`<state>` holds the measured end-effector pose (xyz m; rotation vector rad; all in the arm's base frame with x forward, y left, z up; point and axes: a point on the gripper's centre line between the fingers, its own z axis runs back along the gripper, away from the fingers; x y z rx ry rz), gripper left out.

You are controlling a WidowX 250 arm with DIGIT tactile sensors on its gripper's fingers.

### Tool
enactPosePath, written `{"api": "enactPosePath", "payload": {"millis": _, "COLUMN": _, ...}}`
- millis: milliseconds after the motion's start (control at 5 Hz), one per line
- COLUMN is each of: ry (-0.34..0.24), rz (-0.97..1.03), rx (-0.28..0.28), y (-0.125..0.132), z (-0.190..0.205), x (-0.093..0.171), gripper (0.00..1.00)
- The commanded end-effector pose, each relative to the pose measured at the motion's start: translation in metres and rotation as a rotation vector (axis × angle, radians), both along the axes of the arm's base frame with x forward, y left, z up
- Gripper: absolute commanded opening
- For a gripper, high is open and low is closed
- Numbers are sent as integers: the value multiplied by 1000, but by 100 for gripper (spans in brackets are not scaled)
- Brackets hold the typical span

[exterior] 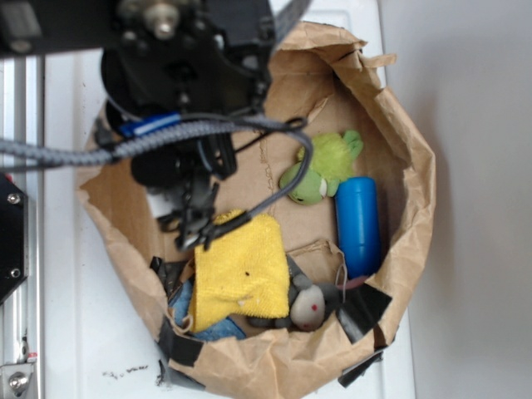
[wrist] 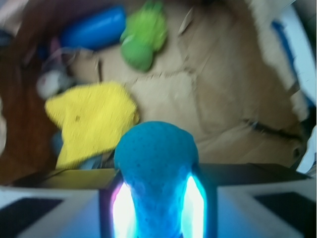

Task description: Grab the blue ball.

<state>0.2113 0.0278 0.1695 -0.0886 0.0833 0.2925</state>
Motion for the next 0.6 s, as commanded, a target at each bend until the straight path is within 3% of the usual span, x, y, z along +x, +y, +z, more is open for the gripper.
{"api": "enactPosePath", "payload": {"millis": 0, "ry": -151, "rz": 25, "rx": -9, "y": -4, "z": 8, "x": 16, "gripper": 0}}
{"api": "enactPosePath", "payload": {"millis": 400, "ry": -200, "rz": -1, "rx": 4, "y": -16, "z": 5, "x": 18, "gripper": 0}}
